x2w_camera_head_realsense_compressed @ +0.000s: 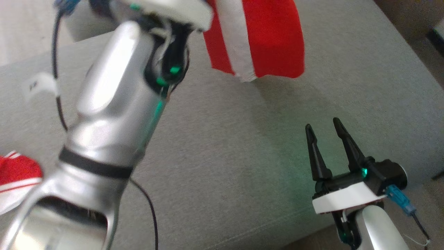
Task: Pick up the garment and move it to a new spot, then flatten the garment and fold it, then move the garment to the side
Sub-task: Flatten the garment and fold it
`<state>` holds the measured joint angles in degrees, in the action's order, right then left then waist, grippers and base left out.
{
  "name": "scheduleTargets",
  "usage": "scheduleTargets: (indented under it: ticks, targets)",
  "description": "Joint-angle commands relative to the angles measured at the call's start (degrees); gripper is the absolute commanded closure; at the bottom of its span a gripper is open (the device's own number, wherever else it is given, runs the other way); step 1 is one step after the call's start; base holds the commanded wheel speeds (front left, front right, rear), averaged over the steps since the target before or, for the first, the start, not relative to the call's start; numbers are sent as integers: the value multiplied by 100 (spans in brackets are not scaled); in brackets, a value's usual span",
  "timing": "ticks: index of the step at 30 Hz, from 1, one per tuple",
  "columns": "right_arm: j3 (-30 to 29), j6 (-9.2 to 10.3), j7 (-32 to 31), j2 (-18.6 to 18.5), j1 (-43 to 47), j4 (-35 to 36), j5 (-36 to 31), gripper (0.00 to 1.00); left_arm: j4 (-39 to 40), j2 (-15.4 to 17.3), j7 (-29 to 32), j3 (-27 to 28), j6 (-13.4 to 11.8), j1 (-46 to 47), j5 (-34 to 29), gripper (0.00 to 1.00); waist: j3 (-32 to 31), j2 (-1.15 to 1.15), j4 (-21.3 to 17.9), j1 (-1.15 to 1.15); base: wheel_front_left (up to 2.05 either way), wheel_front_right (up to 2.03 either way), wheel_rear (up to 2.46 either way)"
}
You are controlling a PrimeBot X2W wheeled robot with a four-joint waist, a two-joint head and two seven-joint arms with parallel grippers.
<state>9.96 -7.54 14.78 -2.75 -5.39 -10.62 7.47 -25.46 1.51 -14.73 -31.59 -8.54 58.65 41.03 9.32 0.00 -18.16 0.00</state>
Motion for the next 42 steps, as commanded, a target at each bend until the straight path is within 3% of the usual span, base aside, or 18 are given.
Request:
scheduleTargets:
  ticks: [1,8,14,15,16,21,27,30,42]
  targets:
    - [95,5,22,-13,-13,175,-73,0,115,137,-26,255,-108,-376,351,100,-136,0,320,0,0,0,0]
    - [62,5,22,-13,79,193,-187,0,-89,137,-26,401,-395,-2128,1201,100,-118,0,829,0,0,0,0]
    - [-62,5,22,-13,100,208,-296,0,-342,137,-26,282,-289,-3564,1355,100,-114,0,1154,0,0,0,0]
    - [-68,5,22,-13,111,211,-279,0,-338,137,-27,284,-262,-3718,1357,82,-137,0,1197,0,0,0,0]
    - [-67,5,22,-13,125,221,-231,0,-333,137,-27,274,-241,-3849,1292,0,-165,0,1233,0,0,0,0]
    - [3,5,22,-13,239,236,-123,0,-226,137,-27,328,-72,-4393,796,0,-328,0,1348,0,0,0,0]
    - [6,5,22,-13,339,241,-99,0,258,590,-27,306,-5,-4497,-1153,0,-417,0,1406,0,0,0,0]
    - [107,5,22,-13,325,223,-94,0,-87,877,-26,5,118,-4095,-1890,0,-383,0,1317,0,0,0,0]
    - [82,5,22,-13,256,234,-107,0,-1694,1088,1160,-732,795,-2760,-2457,0,-129,0,1007,0,0,0,0]
